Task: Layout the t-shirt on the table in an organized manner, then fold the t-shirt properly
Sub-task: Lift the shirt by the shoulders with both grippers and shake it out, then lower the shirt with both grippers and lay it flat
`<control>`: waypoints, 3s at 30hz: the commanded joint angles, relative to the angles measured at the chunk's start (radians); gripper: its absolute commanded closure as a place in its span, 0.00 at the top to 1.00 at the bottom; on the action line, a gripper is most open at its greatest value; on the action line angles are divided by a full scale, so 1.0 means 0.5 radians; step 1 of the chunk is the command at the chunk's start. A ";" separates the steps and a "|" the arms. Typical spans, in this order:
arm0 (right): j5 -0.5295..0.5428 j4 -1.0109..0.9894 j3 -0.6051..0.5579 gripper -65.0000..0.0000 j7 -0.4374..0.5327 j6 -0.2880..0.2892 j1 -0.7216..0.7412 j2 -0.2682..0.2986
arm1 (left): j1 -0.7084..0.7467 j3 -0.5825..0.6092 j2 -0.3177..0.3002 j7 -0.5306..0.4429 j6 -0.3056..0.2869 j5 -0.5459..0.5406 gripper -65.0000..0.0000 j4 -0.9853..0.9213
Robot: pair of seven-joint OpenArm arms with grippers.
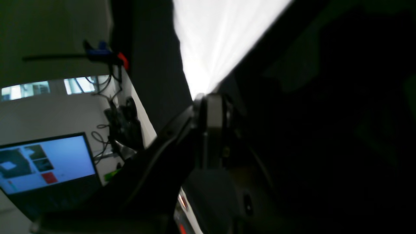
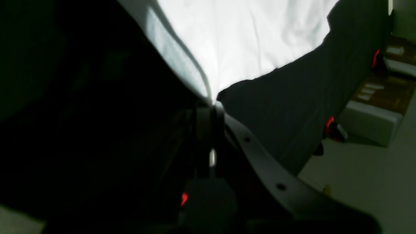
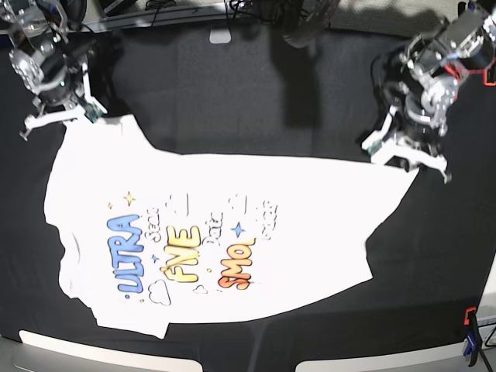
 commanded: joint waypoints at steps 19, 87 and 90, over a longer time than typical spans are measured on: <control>-0.322 0.470 0.146 0.00 -0.192 -0.140 -0.780 0.034 | 0.693 -0.021 -0.034 0.187 0.307 0.731 0.00 0.031; 0.017 0.240 0.142 0.00 -0.037 -0.372 0.076 -0.159 | 0.278 -0.021 0.106 -0.249 0.537 0.209 0.00 0.027; 0.018 0.165 0.140 0.00 -0.018 -0.349 0.166 -0.240 | 0.246 -0.021 0.169 -0.248 0.537 0.199 0.00 0.023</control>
